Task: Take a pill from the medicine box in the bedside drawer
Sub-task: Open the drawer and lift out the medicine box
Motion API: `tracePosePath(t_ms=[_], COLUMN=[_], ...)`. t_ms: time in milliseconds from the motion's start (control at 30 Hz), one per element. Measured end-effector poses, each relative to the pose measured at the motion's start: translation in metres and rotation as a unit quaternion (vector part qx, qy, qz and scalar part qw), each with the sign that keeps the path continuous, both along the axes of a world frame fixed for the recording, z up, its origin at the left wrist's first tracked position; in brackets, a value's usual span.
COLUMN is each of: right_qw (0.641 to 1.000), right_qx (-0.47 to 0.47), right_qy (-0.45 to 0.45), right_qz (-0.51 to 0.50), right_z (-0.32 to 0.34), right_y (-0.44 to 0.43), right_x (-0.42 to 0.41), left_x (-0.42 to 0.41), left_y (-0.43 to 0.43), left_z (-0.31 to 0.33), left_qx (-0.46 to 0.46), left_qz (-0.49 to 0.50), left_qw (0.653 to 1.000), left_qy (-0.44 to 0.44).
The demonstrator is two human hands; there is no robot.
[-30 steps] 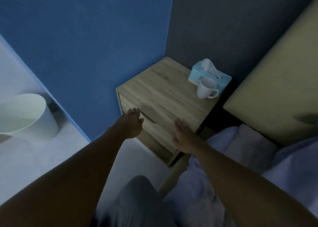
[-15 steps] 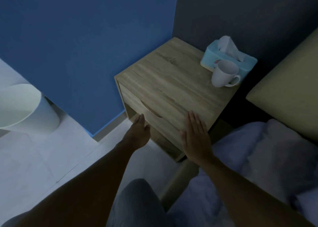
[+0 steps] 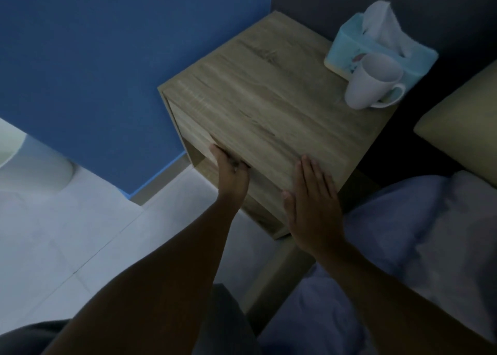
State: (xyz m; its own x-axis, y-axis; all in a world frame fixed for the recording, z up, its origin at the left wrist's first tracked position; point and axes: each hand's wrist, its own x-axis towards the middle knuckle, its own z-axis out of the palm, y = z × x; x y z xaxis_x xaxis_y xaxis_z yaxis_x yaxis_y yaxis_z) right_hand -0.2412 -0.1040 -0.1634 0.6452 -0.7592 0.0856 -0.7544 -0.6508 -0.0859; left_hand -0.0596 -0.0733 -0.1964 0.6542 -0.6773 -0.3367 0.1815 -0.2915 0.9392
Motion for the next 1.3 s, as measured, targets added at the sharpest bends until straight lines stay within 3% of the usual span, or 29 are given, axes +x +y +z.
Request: tracePosePath(t_ms=[600, 1300], right_qw=[0.999, 0.998], right_qx=[0.032, 0.064], right_qy=[-0.009, 0.002], right_qz=[0.009, 0.000], right_z=[-0.006, -0.001], right_y=[-0.006, -0.008], right_x=[0.000, 0.002], left_x=[0.024, 0.046], left_y=[0.057, 0.193], left_z=[-0.010, -0.009], left_qx=[-0.003, 0.034], left_qz=[-0.038, -0.040], left_qw=[0.996, 0.997], left_qy=[0.078, 0.064])
